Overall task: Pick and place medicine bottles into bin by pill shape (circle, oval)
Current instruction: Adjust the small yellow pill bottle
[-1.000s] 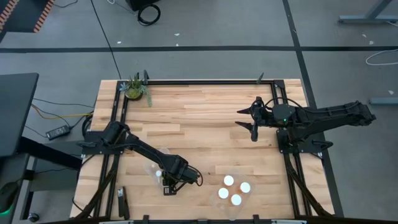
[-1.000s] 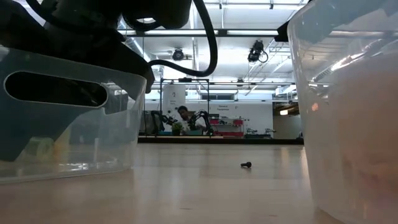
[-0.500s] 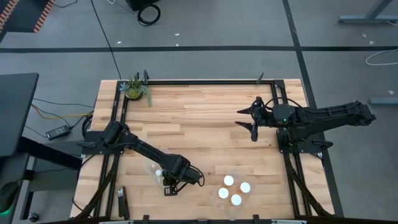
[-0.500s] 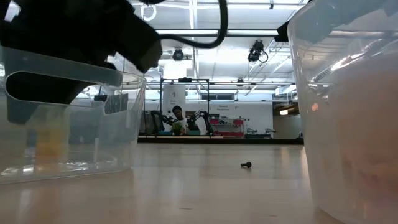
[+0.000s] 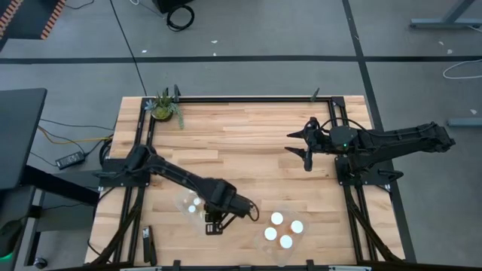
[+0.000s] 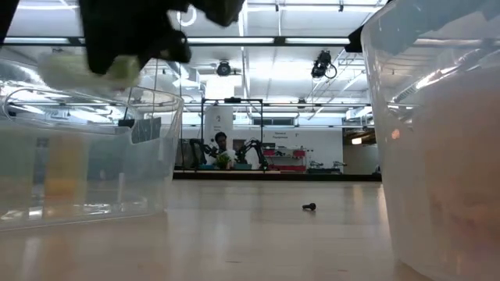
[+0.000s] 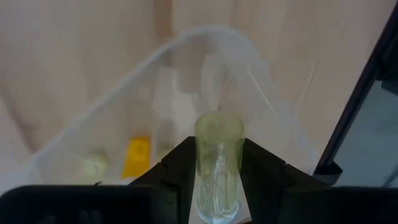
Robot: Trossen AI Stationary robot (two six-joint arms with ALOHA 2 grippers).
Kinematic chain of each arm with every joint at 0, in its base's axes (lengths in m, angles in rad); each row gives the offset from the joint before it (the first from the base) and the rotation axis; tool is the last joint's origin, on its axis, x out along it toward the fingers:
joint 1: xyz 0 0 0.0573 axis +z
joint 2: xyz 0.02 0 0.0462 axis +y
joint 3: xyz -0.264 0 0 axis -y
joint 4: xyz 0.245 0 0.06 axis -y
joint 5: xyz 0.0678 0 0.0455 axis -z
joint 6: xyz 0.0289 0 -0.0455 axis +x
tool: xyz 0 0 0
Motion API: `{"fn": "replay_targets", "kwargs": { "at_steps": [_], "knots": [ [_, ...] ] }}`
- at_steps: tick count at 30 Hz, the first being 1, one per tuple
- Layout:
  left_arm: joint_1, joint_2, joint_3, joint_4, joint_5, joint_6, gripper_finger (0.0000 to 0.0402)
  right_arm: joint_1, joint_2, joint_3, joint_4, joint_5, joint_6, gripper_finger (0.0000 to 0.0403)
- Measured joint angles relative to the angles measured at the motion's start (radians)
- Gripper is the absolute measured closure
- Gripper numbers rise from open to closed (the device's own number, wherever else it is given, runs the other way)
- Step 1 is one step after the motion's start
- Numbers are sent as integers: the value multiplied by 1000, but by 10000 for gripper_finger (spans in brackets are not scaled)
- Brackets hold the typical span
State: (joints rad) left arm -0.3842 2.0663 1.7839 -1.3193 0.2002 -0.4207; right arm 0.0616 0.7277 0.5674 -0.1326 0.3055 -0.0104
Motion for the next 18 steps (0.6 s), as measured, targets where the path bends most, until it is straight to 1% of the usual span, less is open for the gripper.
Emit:
{"fn": "replay_targets", "kwargs": {
  "at_steps": [2, 5, 9, 14, 18],
  "knots": [
    [18, -1, 40, -26, -19, 21, 285, 0, 0, 0, 0, -16, 3, 176],
    [55, -1, 98, -60, -74, 64, 286, 0, 0, 0, 0, -23, 2, 176],
    [121, -1, 171, -55, -145, 112, 290, 0, 3, 0, 6, -27, 0, 176],
    [215, -1, 243, 9, -199, 200, 286, 4, 21, 0, 18, -49, -7, 176],
    [281, -2, 288, 76, -214, 278, 289, 35, 12, -1, 15, -49, -29, 176]
  ]
}}
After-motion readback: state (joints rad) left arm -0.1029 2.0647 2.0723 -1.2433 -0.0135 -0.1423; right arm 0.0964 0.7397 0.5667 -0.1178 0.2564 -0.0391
